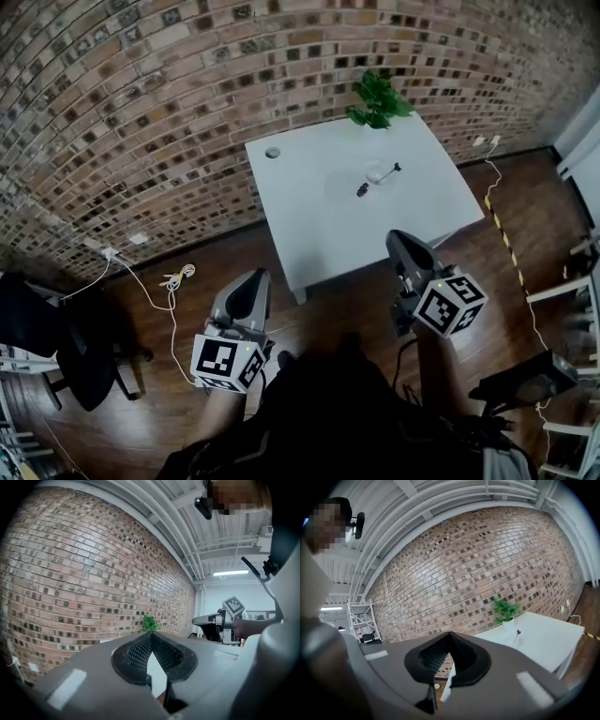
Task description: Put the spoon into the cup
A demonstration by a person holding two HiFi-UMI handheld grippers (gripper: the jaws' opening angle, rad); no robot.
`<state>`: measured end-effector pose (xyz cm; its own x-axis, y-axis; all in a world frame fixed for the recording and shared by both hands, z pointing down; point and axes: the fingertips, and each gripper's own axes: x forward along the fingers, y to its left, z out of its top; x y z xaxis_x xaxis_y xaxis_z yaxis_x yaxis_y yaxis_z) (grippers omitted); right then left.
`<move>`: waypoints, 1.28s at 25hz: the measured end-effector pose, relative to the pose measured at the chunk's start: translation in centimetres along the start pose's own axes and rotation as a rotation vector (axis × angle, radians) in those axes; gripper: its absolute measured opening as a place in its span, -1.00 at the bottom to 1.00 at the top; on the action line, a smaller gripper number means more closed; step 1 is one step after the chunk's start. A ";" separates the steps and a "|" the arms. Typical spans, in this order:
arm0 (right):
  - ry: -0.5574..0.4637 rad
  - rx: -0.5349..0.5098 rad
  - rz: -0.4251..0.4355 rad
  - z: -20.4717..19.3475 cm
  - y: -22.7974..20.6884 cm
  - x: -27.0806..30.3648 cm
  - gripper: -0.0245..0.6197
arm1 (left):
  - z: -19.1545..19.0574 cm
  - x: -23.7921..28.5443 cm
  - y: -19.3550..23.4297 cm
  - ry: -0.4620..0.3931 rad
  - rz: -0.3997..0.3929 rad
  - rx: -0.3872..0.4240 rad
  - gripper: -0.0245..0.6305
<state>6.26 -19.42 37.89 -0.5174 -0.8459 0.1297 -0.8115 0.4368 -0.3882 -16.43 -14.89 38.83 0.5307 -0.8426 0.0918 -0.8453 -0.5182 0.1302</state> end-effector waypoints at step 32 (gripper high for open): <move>-0.023 -0.097 0.086 2.0 1.8 -5.1 -0.90 | 3.2 -1.3 -2.6 -0.034 0.074 0.013 -0.94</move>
<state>7.96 -14.89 34.73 -0.5810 -0.8101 0.0786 -0.7872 0.5348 -0.3069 -15.16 -12.90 35.24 0.4641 -0.8833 0.0667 -0.8832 -0.4556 0.1116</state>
